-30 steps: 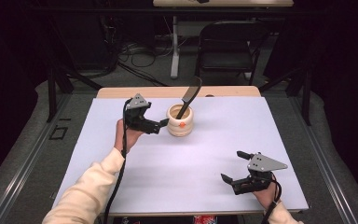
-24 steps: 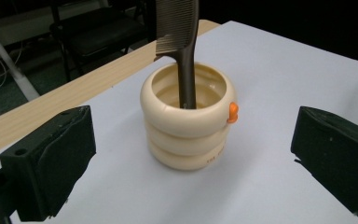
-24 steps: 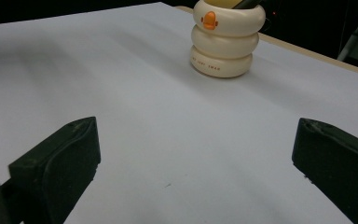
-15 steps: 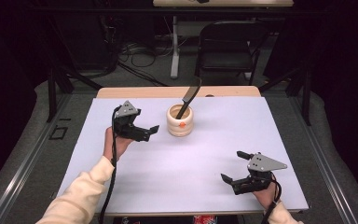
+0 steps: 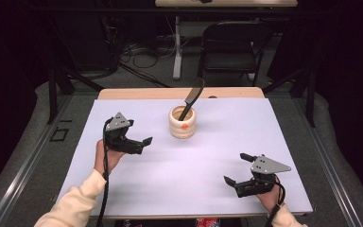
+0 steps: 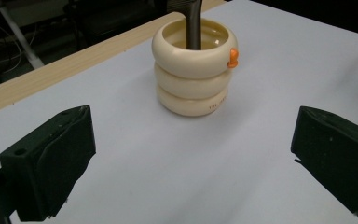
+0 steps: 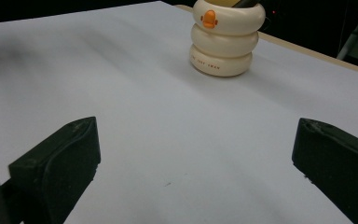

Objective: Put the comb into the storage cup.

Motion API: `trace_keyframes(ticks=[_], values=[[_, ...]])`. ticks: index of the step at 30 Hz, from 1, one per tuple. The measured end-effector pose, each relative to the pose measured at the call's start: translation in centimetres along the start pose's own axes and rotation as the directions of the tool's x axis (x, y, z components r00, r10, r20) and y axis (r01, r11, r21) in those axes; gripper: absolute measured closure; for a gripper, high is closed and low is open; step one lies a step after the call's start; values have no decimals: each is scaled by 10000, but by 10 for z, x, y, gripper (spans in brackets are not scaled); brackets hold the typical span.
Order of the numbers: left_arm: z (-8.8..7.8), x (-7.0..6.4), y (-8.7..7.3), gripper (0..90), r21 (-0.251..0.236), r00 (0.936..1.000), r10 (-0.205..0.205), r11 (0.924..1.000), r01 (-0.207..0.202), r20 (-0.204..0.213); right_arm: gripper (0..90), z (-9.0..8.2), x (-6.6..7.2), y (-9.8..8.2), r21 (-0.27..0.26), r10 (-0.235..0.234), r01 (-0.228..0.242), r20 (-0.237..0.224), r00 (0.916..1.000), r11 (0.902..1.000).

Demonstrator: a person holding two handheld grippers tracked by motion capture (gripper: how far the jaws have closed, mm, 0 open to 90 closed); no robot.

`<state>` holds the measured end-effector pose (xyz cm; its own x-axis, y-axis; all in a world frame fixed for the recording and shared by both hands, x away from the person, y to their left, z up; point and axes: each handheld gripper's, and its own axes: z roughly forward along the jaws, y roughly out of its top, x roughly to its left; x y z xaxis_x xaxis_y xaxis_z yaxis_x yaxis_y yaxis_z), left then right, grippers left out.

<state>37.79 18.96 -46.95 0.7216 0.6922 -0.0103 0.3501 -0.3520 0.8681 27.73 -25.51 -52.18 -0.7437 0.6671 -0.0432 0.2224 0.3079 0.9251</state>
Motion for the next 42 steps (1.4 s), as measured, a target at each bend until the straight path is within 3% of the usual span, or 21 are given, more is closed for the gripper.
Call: trace_keyframes(ticks=[7, 27, 42], values=[[-11, -3, -15, 0, 60, 9998, -154, 9999, 155, -95, 5, 0, 0, 0, 37, 9, -9, -3, 10000, 10000], [-36, -18, -47, 0, 138, 9994, -101, 9998, 106, -326, 5, 1, 0, 0, 26, 12, -12, -21, 10000, 10000], [-46, -26, -69, 0, 172, 9979, -456, 9988, 465, -465, 5, 1, 0, 0, 37, 14, -14, -13, 10000, 10000]])
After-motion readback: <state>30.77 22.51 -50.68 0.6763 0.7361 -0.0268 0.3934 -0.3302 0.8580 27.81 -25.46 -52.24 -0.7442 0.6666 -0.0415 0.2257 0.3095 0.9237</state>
